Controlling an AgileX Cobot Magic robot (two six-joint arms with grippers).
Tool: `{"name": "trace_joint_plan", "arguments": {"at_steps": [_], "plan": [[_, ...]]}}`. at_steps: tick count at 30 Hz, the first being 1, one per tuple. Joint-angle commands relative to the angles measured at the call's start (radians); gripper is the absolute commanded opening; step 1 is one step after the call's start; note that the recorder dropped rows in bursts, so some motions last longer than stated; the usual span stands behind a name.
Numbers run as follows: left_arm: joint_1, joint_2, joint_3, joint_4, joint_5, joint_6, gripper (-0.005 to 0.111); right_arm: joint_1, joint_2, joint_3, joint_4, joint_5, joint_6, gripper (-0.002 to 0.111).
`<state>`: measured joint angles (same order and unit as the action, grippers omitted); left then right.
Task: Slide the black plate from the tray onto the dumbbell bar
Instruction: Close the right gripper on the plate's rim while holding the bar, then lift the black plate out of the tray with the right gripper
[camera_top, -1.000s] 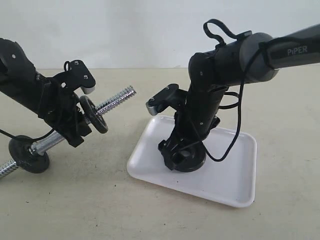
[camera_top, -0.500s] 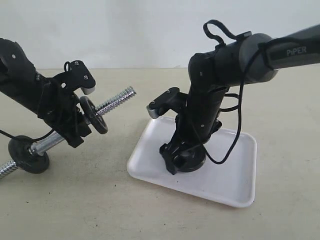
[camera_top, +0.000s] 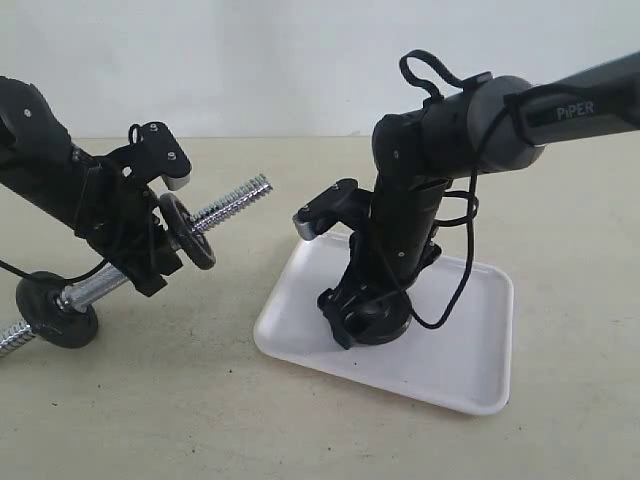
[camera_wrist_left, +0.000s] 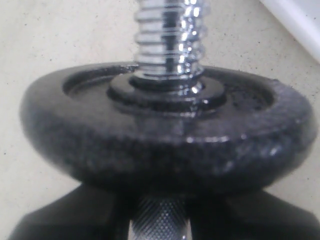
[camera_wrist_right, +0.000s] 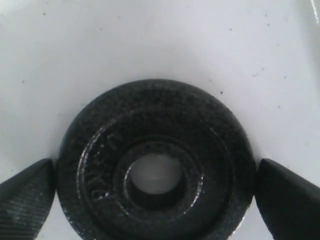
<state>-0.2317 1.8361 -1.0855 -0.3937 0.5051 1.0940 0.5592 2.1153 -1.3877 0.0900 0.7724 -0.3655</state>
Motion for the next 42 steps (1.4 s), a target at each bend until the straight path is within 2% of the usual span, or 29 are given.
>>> {"name": "trace_joint_plan", "arguments": {"at_steps": [1, 19, 22, 24, 25, 28, 29, 30, 42], "plan": [[0.003, -0.054, -0.023, -0.029, -0.055, 0.0, 0.004, -0.004, 0.04, 0.015, 0.028, 0.006, 0.0, 0.105], [0.003, -0.054, -0.023, -0.029, -0.055, 0.0, 0.004, -0.004, 0.04, 0.015, 0.026, 0.017, -0.004, 0.105], [0.003, -0.054, -0.023, -0.029, -0.055, 0.0, 0.004, -0.004, 0.04, 0.015, 0.026, 0.026, -0.006, 0.1], [0.003, -0.054, -0.023, -0.029, -0.055, 0.0, 0.004, -0.004, 0.04, 0.015, 0.024, 0.028, -0.014, 0.087], [0.003, -0.054, -0.023, -0.029, -0.055, 0.0, 0.004, -0.004, 0.04, 0.015, 0.024, 0.028, -0.024, 0.075], [0.003, -0.054, -0.023, -0.029, -0.055, 0.0, 0.004, -0.004, 0.04, 0.015, 0.024, 0.034, -0.041, 0.027], [0.003, -0.054, -0.023, -0.029, -0.055, 0.0, 0.004, -0.004, 0.04, 0.015, 0.024, 0.044, -0.058, 0.006], [0.003, -0.054, -0.023, -0.029, -0.055, 0.0, 0.004, -0.004, 0.04, 0.015, 0.027, 0.047, -0.065, 0.001], [0.003, -0.054, -0.023, -0.029, -0.052, 0.0, 0.004, -0.004, 0.024, 0.006, 0.037, 0.121, -0.026, 0.001]]}}
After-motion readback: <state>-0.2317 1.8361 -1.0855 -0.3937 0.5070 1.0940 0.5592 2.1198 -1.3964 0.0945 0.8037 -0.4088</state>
